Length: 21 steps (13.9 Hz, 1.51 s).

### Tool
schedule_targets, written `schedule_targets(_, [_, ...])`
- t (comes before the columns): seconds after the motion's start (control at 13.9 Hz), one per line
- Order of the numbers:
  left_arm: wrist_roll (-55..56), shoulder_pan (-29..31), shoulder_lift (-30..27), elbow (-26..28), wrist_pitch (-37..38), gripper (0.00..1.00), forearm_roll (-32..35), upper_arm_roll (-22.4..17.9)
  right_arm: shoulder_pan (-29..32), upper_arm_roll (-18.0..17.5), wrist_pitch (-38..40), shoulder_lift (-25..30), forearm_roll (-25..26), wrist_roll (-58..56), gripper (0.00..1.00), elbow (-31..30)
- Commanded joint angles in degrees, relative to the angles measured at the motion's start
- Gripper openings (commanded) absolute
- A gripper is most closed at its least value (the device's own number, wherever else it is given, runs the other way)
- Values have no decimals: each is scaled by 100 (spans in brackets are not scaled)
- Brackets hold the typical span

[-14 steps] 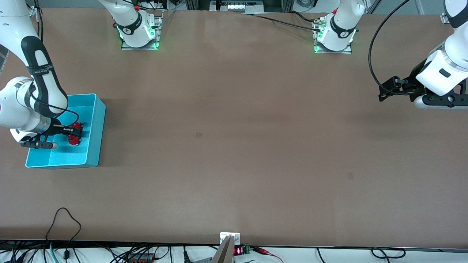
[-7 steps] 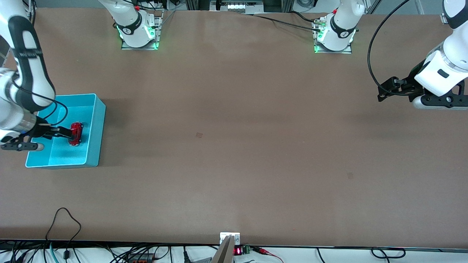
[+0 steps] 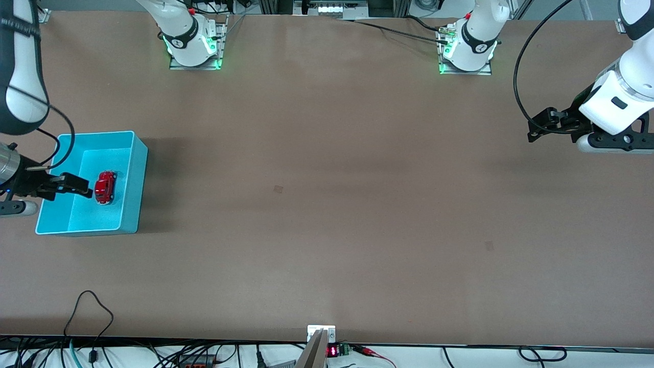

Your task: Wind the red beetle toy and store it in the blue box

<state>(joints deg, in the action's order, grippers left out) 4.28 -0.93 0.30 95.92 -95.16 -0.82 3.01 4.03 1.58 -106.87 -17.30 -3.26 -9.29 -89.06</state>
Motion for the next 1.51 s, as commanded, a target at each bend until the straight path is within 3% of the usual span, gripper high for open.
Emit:
schedule_targets(0.0, [65, -38, 93, -214, 156, 100, -112, -11, -305, 62, 771, 410, 54, 777, 100, 187])
schedule_targets(0.57, [56, -21, 85, -205, 156, 100, -103, 42, 116, 97, 1538, 1123, 89, 815, 100, 39])
schedule_targets(0.93, [38, -12, 85, -205, 165, 100, -103, 42, 20, 36, 1152, 1405, 352, 815, 100, -541])
schedule_targets(1.15, [38, -12, 85, -205, 165, 100, -103, 42, -24, 27, 485, 1773, 396, 815, 100, -1287])
schedule_targets(1.43, [56, -21, 85, -205, 165, 100, -103, 51, -33, 27, 668, 2002, 388, 824, 100, -1298])
